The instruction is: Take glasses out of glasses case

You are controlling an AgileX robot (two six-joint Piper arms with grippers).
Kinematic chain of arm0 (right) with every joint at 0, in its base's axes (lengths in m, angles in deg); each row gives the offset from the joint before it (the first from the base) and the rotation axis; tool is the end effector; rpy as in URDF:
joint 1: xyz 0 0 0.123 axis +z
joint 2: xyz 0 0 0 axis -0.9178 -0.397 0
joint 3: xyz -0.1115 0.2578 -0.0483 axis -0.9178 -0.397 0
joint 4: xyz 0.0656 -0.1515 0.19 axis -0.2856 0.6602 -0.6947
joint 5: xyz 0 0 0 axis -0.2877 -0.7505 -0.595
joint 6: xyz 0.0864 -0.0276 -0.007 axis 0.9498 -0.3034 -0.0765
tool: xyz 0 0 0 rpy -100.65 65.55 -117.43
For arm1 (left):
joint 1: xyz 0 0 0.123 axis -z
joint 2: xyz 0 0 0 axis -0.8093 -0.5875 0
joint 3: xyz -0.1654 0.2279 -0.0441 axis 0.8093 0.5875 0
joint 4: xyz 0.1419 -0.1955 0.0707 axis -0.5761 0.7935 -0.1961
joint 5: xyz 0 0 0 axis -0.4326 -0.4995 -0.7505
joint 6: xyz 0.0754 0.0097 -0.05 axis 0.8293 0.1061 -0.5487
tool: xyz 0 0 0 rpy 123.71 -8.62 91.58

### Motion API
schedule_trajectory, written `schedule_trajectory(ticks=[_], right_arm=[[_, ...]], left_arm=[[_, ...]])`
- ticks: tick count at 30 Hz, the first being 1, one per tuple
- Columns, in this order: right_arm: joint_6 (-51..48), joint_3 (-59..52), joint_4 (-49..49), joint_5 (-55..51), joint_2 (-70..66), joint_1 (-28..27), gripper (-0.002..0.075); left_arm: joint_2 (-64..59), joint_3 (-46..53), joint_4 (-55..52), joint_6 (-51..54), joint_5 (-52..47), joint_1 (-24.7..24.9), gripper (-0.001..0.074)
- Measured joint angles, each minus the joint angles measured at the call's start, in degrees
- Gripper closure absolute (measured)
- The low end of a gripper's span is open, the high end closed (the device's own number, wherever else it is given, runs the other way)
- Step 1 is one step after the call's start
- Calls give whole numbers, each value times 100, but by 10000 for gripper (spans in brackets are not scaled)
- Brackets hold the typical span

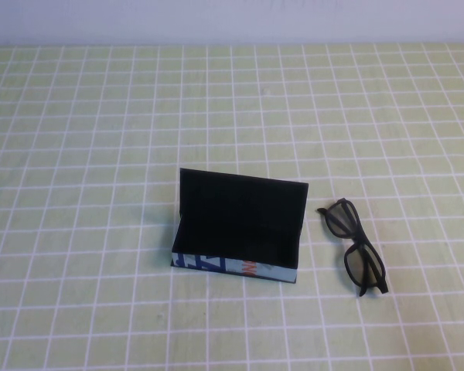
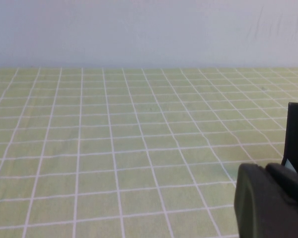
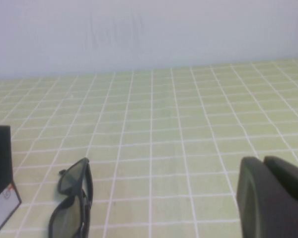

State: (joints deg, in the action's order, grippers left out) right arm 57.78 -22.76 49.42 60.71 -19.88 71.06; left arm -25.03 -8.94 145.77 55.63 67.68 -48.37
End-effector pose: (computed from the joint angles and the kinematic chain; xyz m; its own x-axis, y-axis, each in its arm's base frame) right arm 0.0602 0.0055 0.1960 -0.0601 0.0554 -0.9967 -0.0830 0.9947 0.0603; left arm 0.0670 -0.0157 0.1966 -0.0855 -0.0571 -0.9947 0.1909 0.9789 -0.0726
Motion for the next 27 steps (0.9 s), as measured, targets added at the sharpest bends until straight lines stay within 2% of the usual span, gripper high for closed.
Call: schedule_trajectory(ticks=[7,27], right_arm=[[0,-34,-82,-1264,280,-72,743],[-40,-34,-96,-1350,280,-72,743]], left_arm=[[0,0,0,0,0,0,739],[0,0,0,0,0,0,739]])
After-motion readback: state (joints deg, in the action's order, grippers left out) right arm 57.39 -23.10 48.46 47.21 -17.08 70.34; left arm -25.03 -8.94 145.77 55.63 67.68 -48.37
